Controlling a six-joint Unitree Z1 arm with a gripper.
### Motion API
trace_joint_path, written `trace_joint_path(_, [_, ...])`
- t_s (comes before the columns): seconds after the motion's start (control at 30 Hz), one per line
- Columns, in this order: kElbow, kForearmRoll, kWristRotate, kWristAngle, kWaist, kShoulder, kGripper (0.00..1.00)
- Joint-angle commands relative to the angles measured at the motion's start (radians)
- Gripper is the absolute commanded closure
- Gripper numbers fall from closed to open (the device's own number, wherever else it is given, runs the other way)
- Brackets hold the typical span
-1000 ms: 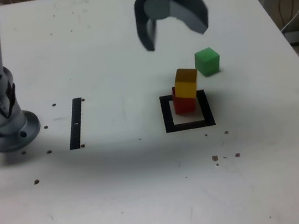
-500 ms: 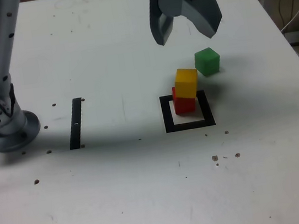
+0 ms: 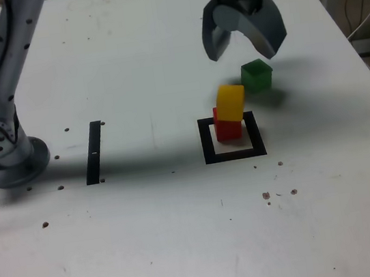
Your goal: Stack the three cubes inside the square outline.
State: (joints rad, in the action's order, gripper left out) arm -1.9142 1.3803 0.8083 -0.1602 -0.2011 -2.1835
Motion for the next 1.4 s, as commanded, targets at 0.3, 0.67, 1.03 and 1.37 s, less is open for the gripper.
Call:
trace_joint_path(0.3, [0.107,-0.087,0.087,-0.033,-0.003,-0.019,0.01])
trace_joint_path(0.67, [0.089,-0.098,0.126,-0.058,-0.007,-0.075,0.01])
trace_joint_path(1.03, [0.059,-0.086,0.086,-0.123,0.030,-0.085,0.16])
trace_joint_path(1.37, [0.039,-0.120,0.015,-0.142,0.046,-0.095,0.45])
